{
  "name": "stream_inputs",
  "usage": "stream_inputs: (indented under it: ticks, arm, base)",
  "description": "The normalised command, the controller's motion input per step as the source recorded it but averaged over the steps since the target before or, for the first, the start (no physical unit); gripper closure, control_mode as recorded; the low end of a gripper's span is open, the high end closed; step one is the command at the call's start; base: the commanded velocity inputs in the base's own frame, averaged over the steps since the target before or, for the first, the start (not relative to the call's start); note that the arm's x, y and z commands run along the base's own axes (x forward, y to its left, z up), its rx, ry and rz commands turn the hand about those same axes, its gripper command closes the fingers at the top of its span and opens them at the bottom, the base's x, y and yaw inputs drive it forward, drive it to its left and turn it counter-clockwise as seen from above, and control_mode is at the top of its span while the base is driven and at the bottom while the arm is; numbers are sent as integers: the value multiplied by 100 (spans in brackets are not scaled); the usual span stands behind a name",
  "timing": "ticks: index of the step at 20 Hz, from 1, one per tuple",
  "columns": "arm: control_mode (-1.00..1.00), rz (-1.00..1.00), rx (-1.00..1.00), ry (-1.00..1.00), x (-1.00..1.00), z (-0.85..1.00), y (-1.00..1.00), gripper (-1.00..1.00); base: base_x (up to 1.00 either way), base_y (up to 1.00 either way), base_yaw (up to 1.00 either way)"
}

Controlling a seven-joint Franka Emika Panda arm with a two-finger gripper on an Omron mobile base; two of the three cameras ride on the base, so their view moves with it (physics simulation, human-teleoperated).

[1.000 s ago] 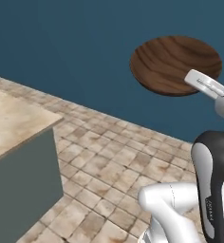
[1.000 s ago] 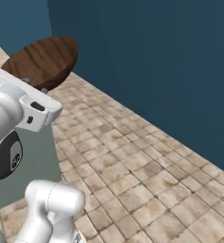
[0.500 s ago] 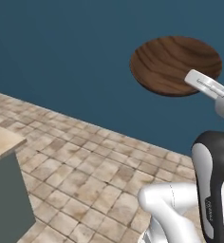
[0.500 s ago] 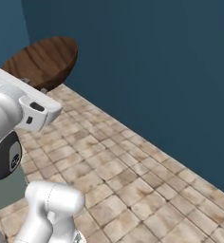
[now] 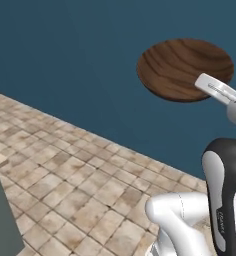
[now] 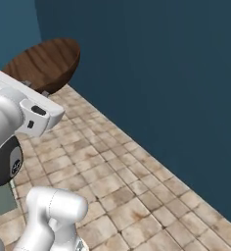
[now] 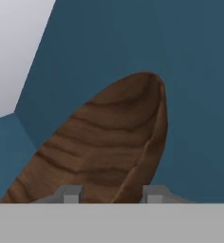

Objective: Pick up the bowls from the cabinet and place each bowl in front of a stool on the dining counter.

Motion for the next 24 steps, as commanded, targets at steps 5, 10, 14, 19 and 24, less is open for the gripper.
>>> stream_inputs:
  ticks: [5, 10, 14, 19, 24]
  arm:
    - [100, 0, 0, 0, 0, 0, 0, 100]
    - [100, 0, 0, 0, 0, 0, 0, 100]
    - [100, 0, 0, 0, 0, 0, 0, 100]
    - [100, 0, 0, 0, 0, 0, 0, 100]
    - [100, 0, 0, 0, 0, 0, 0, 100]
  base:
    - [23, -61, 36]
    - [2, -74, 41]
    - [0, -75, 41]
    - [0, -73, 43]
    - [0, -72, 47]
